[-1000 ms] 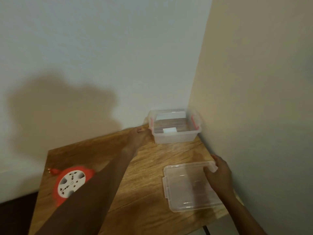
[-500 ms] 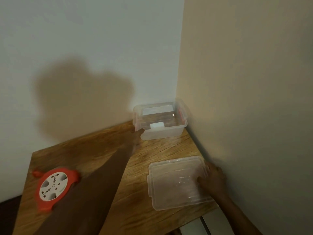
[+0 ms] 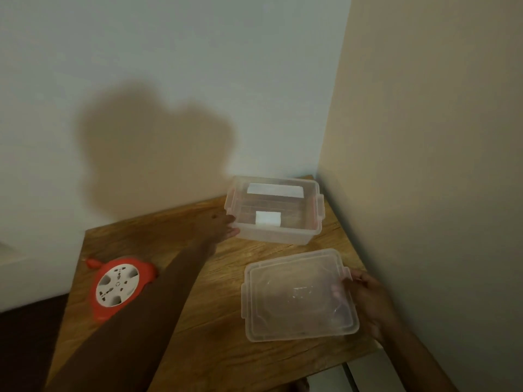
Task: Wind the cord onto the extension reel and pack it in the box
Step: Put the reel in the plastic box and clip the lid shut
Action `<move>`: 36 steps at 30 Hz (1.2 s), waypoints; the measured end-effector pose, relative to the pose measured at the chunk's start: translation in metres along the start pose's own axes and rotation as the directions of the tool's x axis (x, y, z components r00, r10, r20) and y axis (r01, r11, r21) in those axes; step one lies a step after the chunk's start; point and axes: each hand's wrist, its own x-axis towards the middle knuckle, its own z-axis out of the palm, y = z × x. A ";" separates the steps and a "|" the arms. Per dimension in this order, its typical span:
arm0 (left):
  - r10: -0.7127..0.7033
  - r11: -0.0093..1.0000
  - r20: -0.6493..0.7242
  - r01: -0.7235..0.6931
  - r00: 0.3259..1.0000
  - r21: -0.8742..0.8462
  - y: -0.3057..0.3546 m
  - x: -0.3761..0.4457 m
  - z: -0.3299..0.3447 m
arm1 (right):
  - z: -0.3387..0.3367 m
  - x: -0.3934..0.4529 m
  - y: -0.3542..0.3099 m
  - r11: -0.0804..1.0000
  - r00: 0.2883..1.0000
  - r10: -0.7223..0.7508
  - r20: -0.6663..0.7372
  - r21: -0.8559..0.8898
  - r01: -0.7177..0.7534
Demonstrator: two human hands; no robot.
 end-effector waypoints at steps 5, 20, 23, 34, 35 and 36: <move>-0.063 0.998 -0.065 0.061 0.996 -0.022 -0.013 -0.014 -0.083 | 0.053 -0.005 -0.001 0.999 0.993 0.030 0.113 0.033 -0.034; -0.116 0.974 -0.204 0.071 0.972 -0.215 -0.062 -0.052 -0.189 | 0.166 -0.006 0.058 0.958 0.935 0.255 0.246 0.068 -0.279; -0.122 0.973 -0.193 0.079 0.974 -0.216 -0.067 -0.050 -0.193 | 0.167 0.002 0.067 0.960 0.949 0.254 0.187 0.073 -0.272; -0.030 0.984 -0.154 0.002 0.988 -0.177 -0.065 -0.035 -0.190 | 0.156 0.003 0.078 0.988 0.998 0.047 0.049 -0.151 -0.039; -0.038 0.981 -0.143 0.009 0.989 -0.193 -0.064 -0.035 -0.189 | 0.156 0.002 0.078 0.983 0.999 0.008 0.035 -0.185 -0.001; -0.041 0.979 -0.137 0.013 0.990 -0.202 -0.063 -0.035 -0.190 | 0.157 0.001 0.079 0.974 0.999 -0.034 0.016 -0.225 0.036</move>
